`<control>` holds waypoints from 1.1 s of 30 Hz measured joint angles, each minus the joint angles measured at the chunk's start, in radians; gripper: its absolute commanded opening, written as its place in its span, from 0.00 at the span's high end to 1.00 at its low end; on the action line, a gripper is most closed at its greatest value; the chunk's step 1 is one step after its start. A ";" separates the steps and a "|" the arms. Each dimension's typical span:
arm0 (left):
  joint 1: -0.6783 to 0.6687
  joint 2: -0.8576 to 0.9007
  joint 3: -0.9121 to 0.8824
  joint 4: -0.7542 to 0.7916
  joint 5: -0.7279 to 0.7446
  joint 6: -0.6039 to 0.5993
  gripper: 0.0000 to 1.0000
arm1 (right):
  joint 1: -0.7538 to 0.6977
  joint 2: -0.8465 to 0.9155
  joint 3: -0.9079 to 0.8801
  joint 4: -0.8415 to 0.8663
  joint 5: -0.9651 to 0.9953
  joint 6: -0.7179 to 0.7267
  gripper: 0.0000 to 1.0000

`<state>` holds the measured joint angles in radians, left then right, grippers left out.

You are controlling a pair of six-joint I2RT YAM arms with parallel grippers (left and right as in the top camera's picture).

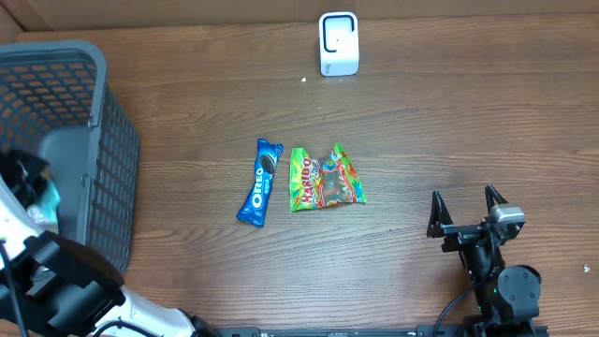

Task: Scan the item barcode
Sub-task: 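Reach into the basket and grasp the teal wrapped item with left gripper, then place the teal item on the table left of the Oreo pack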

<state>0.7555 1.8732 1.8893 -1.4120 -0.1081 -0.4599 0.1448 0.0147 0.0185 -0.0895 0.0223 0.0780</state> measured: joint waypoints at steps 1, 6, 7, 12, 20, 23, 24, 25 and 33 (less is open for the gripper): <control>-0.014 0.000 0.041 -0.017 0.000 0.005 0.96 | 0.000 0.000 0.000 0.000 0.000 0.000 0.00; -0.131 -0.009 0.282 -0.095 0.043 0.079 0.96 | 0.000 0.000 0.000 0.000 0.000 0.000 0.00; -0.159 -0.016 0.322 -0.104 0.059 0.099 0.96 | 0.000 0.000 0.000 0.000 -0.001 0.001 0.00; -0.370 -0.116 0.436 -0.132 0.095 0.208 0.96 | 0.000 0.000 0.000 0.000 0.000 0.000 0.00; -0.712 -0.254 0.436 -0.275 0.127 0.357 0.96 | 0.000 0.000 0.000 0.000 0.000 0.000 0.00; -0.784 -0.253 0.326 -0.260 0.122 0.383 0.96 | 0.000 0.000 0.000 0.000 0.000 0.000 0.00; -0.803 -0.248 0.273 -0.242 0.114 0.386 0.96 | 0.000 0.000 0.000 0.000 0.000 0.000 0.00; -0.819 -0.241 0.213 -0.216 0.104 0.387 0.96 | 0.000 0.000 0.000 0.000 0.000 0.000 0.00; -0.840 -0.201 -0.267 0.093 0.021 0.381 0.95 | 0.000 0.000 0.000 0.000 0.000 0.000 0.00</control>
<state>-0.0845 1.6722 1.6218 -1.3186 -0.0872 -0.0784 0.1448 0.0147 0.0185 -0.0895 0.0219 0.0784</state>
